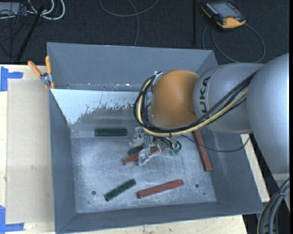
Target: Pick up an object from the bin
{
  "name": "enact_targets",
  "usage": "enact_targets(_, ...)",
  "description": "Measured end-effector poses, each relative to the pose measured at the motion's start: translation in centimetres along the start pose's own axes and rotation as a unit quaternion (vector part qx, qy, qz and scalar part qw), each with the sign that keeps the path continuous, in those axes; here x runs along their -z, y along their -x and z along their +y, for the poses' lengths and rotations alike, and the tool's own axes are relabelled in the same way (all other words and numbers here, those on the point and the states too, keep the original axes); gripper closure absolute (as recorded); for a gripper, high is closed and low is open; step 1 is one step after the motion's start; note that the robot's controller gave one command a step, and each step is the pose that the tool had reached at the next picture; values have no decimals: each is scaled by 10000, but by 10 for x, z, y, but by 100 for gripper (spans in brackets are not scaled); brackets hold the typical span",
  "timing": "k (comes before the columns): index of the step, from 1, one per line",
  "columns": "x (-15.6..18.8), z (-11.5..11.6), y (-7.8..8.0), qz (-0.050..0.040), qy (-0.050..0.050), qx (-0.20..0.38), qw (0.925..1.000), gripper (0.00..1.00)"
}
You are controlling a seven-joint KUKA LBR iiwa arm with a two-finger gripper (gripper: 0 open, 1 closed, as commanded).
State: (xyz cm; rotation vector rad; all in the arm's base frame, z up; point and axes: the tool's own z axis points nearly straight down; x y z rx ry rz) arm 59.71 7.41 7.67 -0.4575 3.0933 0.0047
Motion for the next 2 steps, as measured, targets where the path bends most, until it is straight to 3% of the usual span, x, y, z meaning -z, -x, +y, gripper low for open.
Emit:
enact_targets(1,0,0,0,0,0,-3,10000,100)
enact_targets(2,190,-5,12,24,-11,234,9997,100)
